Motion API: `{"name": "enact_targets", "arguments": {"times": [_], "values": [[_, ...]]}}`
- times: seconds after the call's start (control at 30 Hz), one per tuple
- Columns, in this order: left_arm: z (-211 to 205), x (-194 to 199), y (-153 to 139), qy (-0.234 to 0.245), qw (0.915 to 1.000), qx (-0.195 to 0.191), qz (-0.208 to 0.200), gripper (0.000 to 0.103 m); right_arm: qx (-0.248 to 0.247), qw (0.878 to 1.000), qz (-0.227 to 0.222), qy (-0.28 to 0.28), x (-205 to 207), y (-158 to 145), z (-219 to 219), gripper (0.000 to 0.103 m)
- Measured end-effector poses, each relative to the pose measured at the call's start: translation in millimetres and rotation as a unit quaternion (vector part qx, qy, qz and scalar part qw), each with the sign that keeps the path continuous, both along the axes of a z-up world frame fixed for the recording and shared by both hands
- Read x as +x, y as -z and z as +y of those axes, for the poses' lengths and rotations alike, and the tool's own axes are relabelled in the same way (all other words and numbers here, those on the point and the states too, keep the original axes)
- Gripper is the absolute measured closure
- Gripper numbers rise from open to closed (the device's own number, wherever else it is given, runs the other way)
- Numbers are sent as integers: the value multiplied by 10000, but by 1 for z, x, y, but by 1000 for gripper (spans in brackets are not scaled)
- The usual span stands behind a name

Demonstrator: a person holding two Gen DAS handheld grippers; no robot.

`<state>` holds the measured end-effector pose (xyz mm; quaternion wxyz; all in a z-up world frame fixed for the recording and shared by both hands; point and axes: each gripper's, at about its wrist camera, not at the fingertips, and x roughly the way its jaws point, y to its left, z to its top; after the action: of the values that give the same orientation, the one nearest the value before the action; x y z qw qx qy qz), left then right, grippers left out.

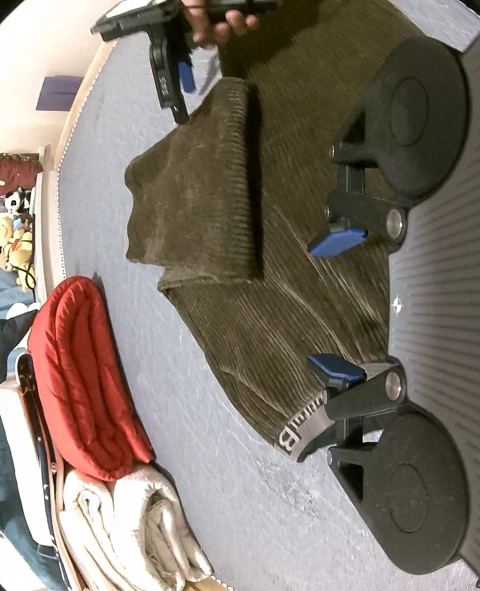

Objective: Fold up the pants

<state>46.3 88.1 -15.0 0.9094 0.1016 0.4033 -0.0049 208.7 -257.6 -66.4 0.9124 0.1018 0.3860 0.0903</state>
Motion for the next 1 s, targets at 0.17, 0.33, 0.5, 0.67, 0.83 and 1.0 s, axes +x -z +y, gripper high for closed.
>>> {"name": "enact_targets", "arguments": {"times": [0.17,0.33,0.5,0.67,0.83,1.0], "values": [[-16,8,-12,-15,9997,-236,-96,35,359,9988,257,198,12,12,7,30],[-29,16,-26,-39,9987,-470,-201,34,314,9992,190,139,14,12,18,56],[-39,22,-32,-81,9977,-642,-200,34,61,9996,-124,-238,6,1,28,102],[-44,21,-37,-141,9973,-689,-226,34,205,9962,-565,-624,-8,-22,27,103],[-42,16,-40,-262,9970,-695,-233,34,267,9971,-272,-660,-13,-25,22,80],[-44,12,-43,-251,9971,-687,-216,34,59,9995,59,-304,-12,-3,16,15]]}}
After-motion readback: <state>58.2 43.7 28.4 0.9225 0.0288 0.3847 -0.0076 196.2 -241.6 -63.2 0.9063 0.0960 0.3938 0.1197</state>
